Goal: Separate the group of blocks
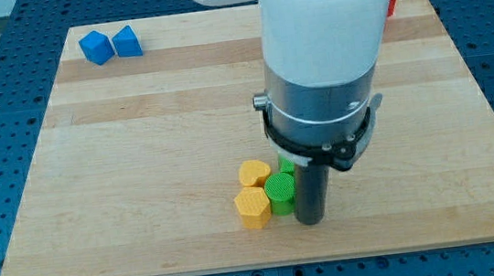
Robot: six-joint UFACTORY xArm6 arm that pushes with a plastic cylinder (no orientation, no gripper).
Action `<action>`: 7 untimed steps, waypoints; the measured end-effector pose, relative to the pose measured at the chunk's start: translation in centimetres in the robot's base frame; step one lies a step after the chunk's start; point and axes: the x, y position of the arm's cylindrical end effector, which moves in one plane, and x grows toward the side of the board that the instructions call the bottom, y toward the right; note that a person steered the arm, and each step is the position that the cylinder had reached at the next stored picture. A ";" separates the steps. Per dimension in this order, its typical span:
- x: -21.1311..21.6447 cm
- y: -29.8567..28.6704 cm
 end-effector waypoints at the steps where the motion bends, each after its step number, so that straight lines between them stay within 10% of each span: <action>1: 2.4 -1.1; 7: -6.0 -4.9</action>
